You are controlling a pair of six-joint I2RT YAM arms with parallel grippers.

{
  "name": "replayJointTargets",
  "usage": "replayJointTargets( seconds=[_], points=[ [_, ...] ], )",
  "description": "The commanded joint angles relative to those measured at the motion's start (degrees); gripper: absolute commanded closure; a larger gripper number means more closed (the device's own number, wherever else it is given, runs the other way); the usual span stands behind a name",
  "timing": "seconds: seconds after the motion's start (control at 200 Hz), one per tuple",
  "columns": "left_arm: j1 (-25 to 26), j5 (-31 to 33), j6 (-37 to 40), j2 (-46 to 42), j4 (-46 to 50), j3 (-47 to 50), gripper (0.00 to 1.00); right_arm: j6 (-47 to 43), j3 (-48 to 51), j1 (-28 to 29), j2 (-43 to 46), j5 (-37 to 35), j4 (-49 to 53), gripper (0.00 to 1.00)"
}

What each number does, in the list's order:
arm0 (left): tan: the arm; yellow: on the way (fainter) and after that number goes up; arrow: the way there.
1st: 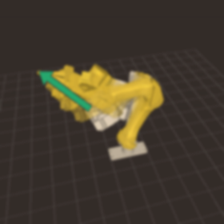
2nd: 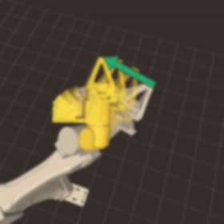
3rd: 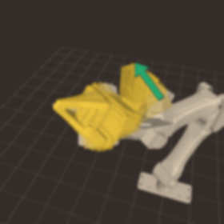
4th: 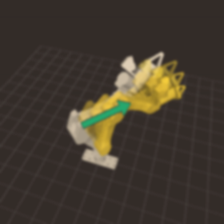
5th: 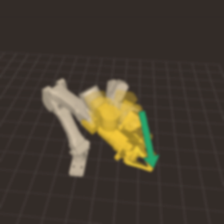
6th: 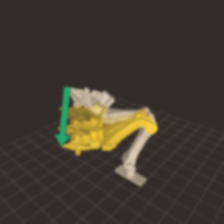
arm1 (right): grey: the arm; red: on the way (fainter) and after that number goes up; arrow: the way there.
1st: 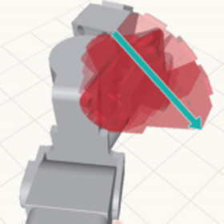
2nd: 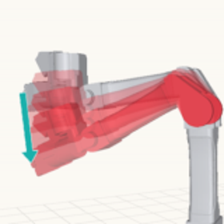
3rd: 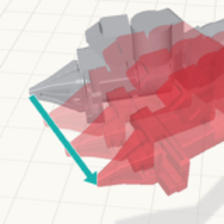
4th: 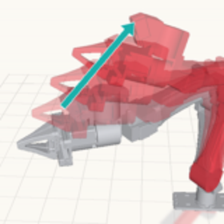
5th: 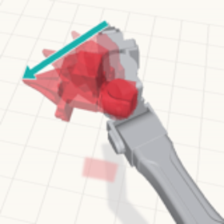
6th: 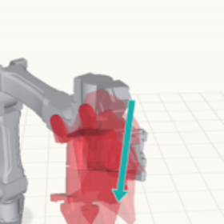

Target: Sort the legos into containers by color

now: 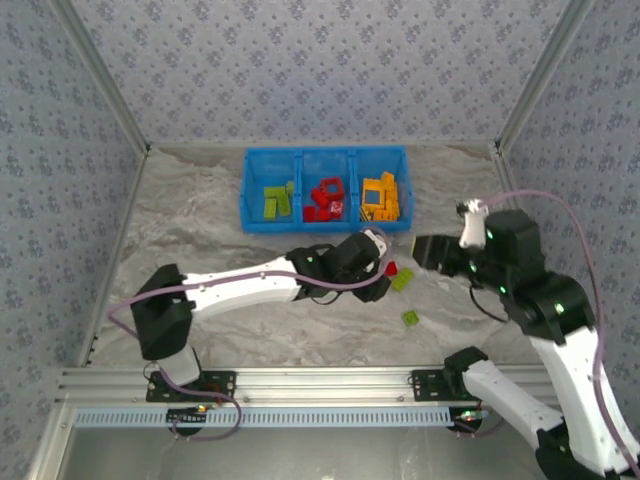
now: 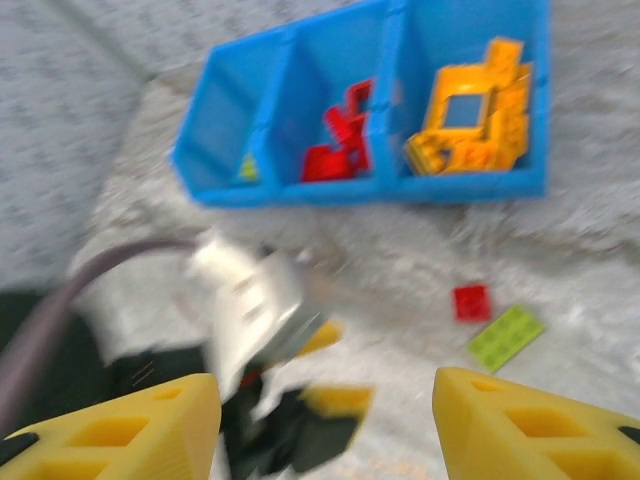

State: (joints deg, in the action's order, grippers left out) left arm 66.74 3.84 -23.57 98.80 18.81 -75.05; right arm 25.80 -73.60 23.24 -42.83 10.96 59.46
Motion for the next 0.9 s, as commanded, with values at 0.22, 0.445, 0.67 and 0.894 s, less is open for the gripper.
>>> replayJointTargets(
  seconds=[0.22, 0.445, 0.67, 0.894],
  points=[
    [-0.39, -3.43, 1.01, 16.33, 0.07, -10.71, 0.39, 0.11, 2.18, 0.37, 5.45, 15.92, 4.47, 0.33],
    [-0.4, -2.34, 1.59, 24.51, 3.5, -19.16, 0.37, 0.89, 3.95, 0.44, 6.2, 19.3, 1.8, 0.3],
    [-0.47, -1.15, 2.38, 29.78, 7.24, -24.89, 0.37, 1.64, 4.6, 0.44, 6.97, 18.27, 1.2, 0.3],
    [-0.3, 0.85, 2.74, 31.54, 8.27, -26.79, 0.36, 2.21, 4.78, 0.49, 6.84, 18.66, 0.16, 0.3]
  ],
)
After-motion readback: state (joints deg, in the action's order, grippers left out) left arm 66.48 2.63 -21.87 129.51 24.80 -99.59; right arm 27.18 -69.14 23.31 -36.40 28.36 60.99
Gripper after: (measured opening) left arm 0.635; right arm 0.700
